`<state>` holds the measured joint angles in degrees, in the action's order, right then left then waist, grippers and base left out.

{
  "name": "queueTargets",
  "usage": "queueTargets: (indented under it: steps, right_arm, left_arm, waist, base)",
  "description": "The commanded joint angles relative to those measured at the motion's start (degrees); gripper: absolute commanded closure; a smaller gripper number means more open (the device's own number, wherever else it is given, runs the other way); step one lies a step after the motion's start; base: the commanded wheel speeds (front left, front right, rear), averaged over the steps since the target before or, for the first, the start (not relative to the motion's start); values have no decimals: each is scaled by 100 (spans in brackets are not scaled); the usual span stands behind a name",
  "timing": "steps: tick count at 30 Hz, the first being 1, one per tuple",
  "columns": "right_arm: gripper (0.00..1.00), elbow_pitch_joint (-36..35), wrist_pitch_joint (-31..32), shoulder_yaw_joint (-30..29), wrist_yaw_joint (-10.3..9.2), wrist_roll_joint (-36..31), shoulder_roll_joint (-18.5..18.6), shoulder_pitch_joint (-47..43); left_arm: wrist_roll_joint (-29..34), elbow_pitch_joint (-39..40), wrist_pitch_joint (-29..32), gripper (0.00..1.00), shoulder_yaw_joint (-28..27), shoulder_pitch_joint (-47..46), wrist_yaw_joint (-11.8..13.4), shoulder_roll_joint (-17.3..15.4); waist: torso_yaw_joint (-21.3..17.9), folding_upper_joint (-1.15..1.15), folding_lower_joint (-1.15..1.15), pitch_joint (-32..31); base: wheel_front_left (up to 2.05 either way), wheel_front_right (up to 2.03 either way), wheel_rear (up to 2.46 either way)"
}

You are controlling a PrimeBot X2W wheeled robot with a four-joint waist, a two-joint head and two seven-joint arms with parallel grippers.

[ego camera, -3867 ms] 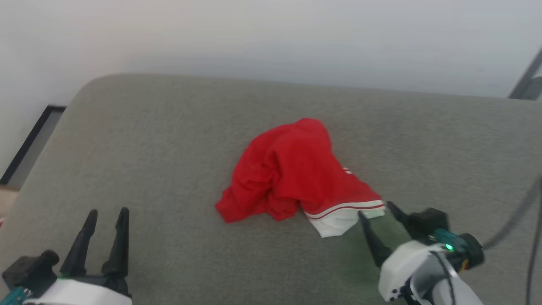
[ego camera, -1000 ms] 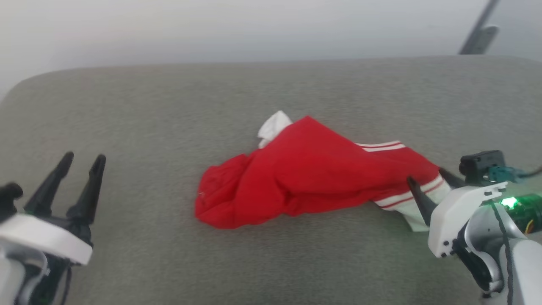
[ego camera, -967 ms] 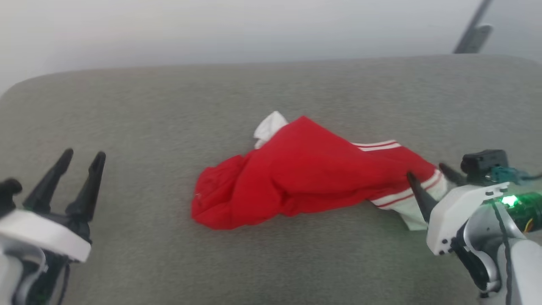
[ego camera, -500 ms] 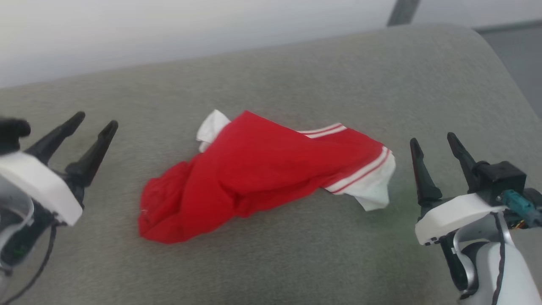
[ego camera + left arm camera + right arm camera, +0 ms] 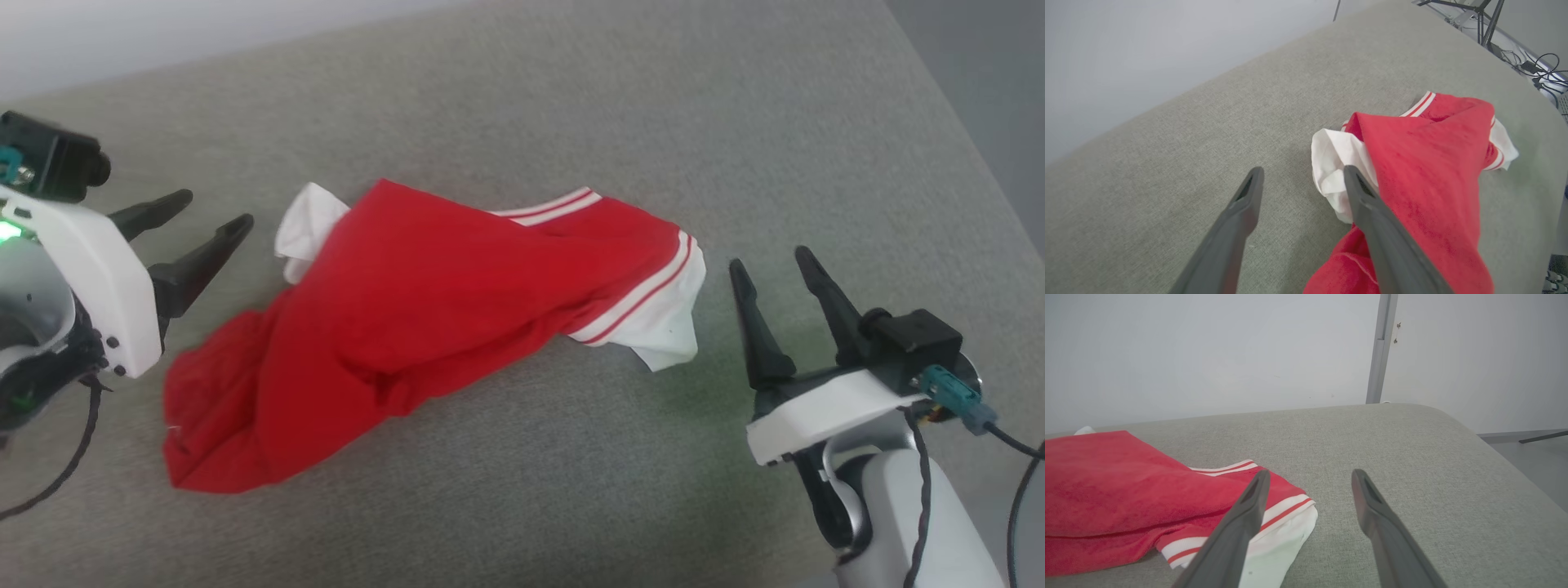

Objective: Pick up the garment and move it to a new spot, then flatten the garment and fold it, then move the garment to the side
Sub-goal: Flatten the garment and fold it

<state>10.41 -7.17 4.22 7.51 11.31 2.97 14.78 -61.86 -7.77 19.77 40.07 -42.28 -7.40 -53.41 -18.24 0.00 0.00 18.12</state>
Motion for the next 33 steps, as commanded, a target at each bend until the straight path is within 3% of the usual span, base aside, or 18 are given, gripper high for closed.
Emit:
queueTargets:
  steps: [1, 13, 23, 24, 33]
  right_arm:
    - [0, 47, -101, 59, -4, 65, -11, 109]
    - [0, 281, -509, 309, -4, 268, -10, 344]
    - [0, 365, -619, 386, -4, 321, -10, 467]
    - [0, 375, -634, 385, -4, 315, -9, 474]
    - [0, 436, -653, 266, -4, 194, -9, 542]
  left_arm:
    - [-89, -32, 121, 0, 114, -193, -9, -26]
    - [-537, -274, 1040, 0, 768, -981, -9, -129]
    - [-697, -524, 1338, 0, 1145, -1146, -9, -43]
    - [-753, -517, 1333, 100, 1188, -1149, -9, -3]
    - [-937, -785, 972, 100, 1232, -1420, -9, -39]
  waist:
    - [-160, 0, 0, 202]
    - [-374, 0, 0, 650]
    - [-448, 0, 0, 894]
    - [-446, 0, 0, 909]
    - [-292, 0, 0, 823]
  base:
    - [0, 0, 0]
    - [0, 0, 0]
    - [0, 0, 0]
    - [0, 0, 0]
    - [0, 0, 0]
